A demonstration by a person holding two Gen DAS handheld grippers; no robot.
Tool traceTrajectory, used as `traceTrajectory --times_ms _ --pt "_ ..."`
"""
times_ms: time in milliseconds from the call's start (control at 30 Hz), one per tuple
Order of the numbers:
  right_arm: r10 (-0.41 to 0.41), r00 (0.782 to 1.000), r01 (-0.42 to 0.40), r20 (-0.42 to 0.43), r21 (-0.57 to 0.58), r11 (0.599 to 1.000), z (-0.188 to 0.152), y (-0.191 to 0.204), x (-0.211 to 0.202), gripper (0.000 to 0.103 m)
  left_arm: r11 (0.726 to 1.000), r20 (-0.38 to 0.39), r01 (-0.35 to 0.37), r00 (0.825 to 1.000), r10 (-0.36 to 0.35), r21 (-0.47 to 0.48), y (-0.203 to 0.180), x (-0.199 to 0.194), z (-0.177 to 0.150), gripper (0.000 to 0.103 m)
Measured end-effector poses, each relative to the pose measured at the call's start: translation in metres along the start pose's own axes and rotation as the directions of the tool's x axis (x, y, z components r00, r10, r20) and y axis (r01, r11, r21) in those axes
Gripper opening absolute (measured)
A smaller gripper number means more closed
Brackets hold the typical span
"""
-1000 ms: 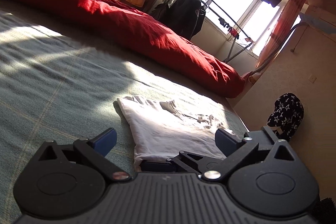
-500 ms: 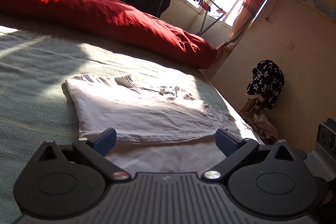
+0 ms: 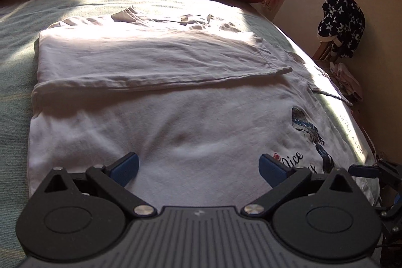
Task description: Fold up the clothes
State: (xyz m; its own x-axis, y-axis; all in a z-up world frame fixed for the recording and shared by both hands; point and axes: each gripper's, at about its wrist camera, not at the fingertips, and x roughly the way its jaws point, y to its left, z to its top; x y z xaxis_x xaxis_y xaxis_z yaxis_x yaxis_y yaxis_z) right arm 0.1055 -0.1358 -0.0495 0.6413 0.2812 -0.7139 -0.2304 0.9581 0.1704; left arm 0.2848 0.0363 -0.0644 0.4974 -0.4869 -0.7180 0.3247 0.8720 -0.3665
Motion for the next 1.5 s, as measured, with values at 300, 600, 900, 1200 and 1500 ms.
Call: traceTrajectory --times_ms 300,600,900,1200,1500 --pt "0.065 0.998 -0.066 0.011 0.097 0.993 -0.029 -0.026 -0.001 0.103 1.000 0.057 0.016 0.998 -0.016 0.000 0.004 -0.023 -0.030 0.102" --pt "0.151 0.986 -0.159 0.073 0.126 0.979 0.047 -0.056 -0.013 0.103 0.989 0.062 -0.138 0.989 0.135 0.052 -0.028 -0.033 -0.050 0.102" --pt "0.309 0.942 -0.332 0.129 0.244 0.911 0.170 -0.098 0.084 0.103 0.993 0.107 -0.117 0.988 0.114 0.016 -0.022 -0.035 -0.060 0.102" --pt "0.290 0.954 -0.297 0.071 0.309 0.903 0.148 -0.136 0.133 0.103 0.996 0.127 -0.083 0.988 0.085 -0.018 -0.012 -0.035 -0.058 0.102" --pt "0.343 0.936 -0.351 0.083 0.304 0.886 0.196 -0.135 0.165 0.103 0.996 0.139 -0.084 0.986 0.088 -0.039 -0.009 -0.032 -0.055 0.102"
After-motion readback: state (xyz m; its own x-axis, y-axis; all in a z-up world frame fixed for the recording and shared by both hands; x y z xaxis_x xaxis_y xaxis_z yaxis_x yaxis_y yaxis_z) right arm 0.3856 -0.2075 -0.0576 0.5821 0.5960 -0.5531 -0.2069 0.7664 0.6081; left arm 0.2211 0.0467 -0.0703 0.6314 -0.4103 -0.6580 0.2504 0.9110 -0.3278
